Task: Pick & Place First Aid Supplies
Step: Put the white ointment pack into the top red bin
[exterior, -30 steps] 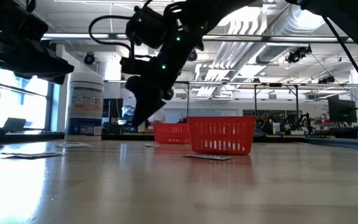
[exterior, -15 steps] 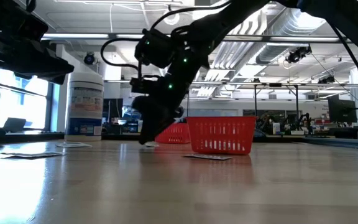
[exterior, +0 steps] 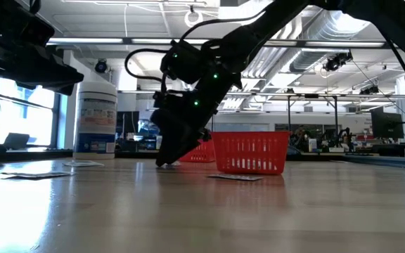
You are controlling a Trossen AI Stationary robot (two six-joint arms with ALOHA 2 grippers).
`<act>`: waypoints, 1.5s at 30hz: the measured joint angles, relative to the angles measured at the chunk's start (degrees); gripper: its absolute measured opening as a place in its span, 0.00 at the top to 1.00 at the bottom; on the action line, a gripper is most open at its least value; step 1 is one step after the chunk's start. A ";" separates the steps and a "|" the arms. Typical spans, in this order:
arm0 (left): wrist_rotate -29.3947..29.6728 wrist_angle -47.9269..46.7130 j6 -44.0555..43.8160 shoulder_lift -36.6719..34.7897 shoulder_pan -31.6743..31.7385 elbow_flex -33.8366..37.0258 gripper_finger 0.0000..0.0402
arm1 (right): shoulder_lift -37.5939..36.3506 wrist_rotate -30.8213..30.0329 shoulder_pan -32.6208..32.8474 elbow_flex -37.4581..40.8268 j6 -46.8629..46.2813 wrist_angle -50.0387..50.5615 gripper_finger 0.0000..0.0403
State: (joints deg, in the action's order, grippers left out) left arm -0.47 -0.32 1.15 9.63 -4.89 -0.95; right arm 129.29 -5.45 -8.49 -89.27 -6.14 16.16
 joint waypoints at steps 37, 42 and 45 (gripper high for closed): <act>0.00 0.00 0.00 0.00 0.00 0.00 0.95 | 0.11 0.03 -3.18 0.20 -6.89 2.51 1.00; 0.00 0.00 0.00 0.00 0.00 0.00 0.95 | 0.19 -0.11 -3.17 -0.45 -8.14 1.97 0.97; 0.00 0.00 0.00 -0.01 -0.01 0.00 0.95 | 0.34 -0.18 -3.11 -1.59 -8.65 2.03 0.92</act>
State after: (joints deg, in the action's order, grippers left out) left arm -0.47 -0.32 1.15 9.62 -4.90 -0.95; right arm 129.64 -5.62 -11.60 -90.86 -14.79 18.19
